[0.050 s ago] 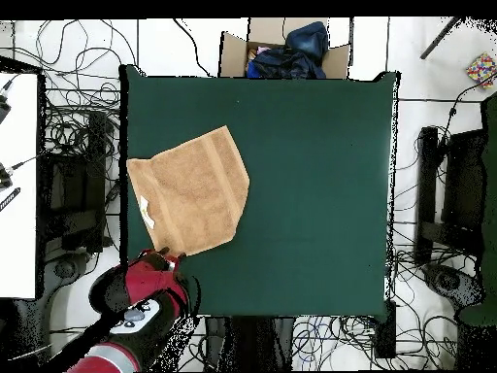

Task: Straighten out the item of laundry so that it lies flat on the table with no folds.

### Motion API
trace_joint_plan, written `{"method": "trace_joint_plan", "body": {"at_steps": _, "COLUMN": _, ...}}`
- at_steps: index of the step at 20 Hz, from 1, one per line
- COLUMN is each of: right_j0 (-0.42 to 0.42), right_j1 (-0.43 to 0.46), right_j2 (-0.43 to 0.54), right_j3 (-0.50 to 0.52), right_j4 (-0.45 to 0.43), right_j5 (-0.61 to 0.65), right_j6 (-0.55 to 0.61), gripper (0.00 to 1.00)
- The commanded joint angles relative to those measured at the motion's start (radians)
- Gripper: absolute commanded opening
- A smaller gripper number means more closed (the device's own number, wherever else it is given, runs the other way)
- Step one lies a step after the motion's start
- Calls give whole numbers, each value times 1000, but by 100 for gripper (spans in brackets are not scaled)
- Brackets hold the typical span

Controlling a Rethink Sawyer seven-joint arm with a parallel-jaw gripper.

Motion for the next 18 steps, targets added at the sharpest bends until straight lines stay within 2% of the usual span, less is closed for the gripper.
{"method": "trace_joint_plan", "body": {"at_steps": 1, "right_j0": -90, "right_j1": 158, "right_j2": 178, "right_j3": -127, "right_j4": 18, "right_j5": -65, "right_j6": 167, "gripper": 0}}
{"method": "trace_joint_plan", "body": {"at_steps": 8, "right_j0": -92, "right_j1": 103, "right_j2": 203, "right_j3": -109, "right_j4": 46, "right_j5": 50, "right_j6": 168, "gripper": 0}}
{"method": "trace_joint_plan", "body": {"at_steps": 11, "right_j0": -128, "right_j1": 76, "right_j2": 258, "right_j3": -56, "right_j4": 54, "right_j5": 120, "right_j6": 179, "gripper": 0}}
{"method": "trace_joint_plan", "body": {"at_steps": 14, "right_j0": -178, "right_j1": 29, "right_j2": 350, "right_j3": 41, "right_j4": 78, "right_j5": 185, "right_j6": 215, "gripper": 0}}
{"method": "trace_joint_plan", "body": {"at_steps": 18, "right_j0": -249, "right_j1": 2, "right_j2": 468, "right_j3": 133, "right_j4": 81, "right_j5": 212, "right_j6": 220, "gripper": 0}}
